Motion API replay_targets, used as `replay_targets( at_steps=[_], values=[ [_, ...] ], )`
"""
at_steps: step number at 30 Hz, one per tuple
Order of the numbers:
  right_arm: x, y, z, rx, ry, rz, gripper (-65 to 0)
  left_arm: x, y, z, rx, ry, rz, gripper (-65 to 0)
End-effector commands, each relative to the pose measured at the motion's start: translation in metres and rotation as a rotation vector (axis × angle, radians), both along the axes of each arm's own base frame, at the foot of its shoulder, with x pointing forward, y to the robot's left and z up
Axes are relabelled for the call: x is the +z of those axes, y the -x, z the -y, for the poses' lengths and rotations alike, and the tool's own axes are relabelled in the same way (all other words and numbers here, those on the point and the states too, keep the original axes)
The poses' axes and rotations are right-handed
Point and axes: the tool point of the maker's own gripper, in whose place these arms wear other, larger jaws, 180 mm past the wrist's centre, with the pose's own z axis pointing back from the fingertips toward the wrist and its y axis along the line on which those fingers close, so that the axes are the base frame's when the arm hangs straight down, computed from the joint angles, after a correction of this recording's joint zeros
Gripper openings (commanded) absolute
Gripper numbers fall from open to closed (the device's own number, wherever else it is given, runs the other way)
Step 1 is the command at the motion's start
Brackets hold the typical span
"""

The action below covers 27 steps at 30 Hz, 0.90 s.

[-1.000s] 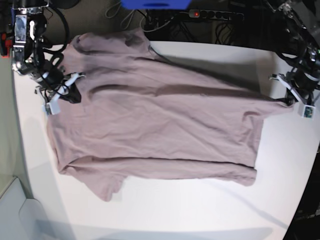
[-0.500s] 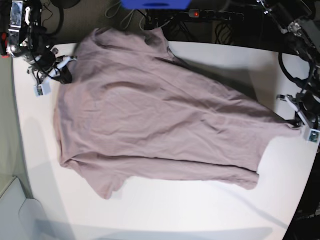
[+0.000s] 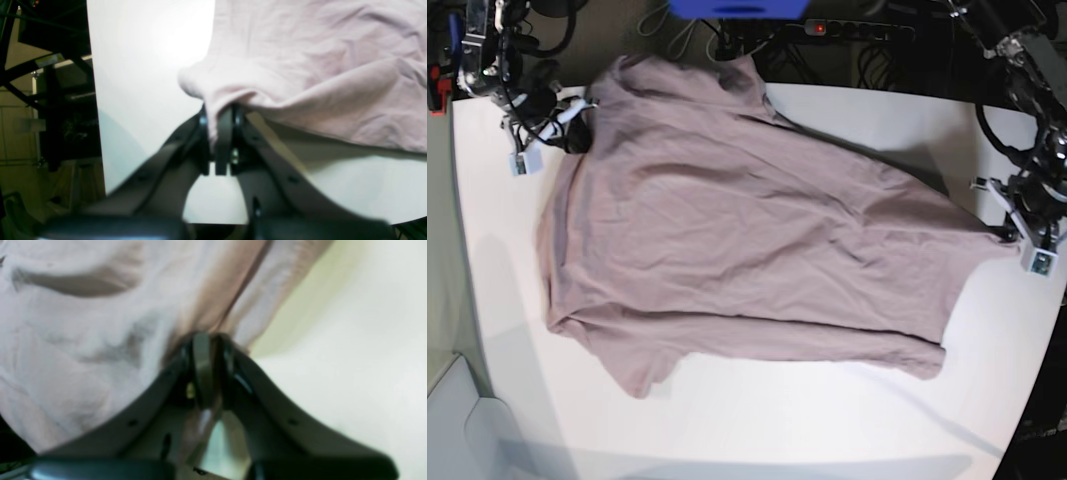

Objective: Layout the t-shirt on the table in an organized manner, then fold the t-shirt properly
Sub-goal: 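Pull the grasped shoulder edges apart with both grippers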

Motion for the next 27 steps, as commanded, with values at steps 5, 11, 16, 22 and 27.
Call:
replay_targets(
  at_steps=[5,11,16,22,27],
  values=[
    [0.011,-0.014,0.002,0.008,0.008,0.040,-58.9,0.000,0.003,-0.003,-0.003,-0.006,0.000,-64.7],
    [0.004,-0.025,0.006,-0.009,-0.002,0.035,-60.0,-0.018,0.011,-0.004,-0.007,0.028,-0.015,-64.7],
    [0.001,-0.042,0.012,-0.030,-0.010,0.041,-65.0,-0.020,0.014,-0.003,-0.008,0.035,-0.012,-64.7],
    [0.014,-0.091,0.036,-0.051,0.014,0.099,-65.0,-0.030,-0.001,-0.005,0.008,0.098,0.010,-64.7],
    [0.034,-0.140,0.064,-0.090,0.032,0.150,-65.0,-0.039,-0.016,-0.010,0.036,0.156,0.013,-64.7]
  ],
)
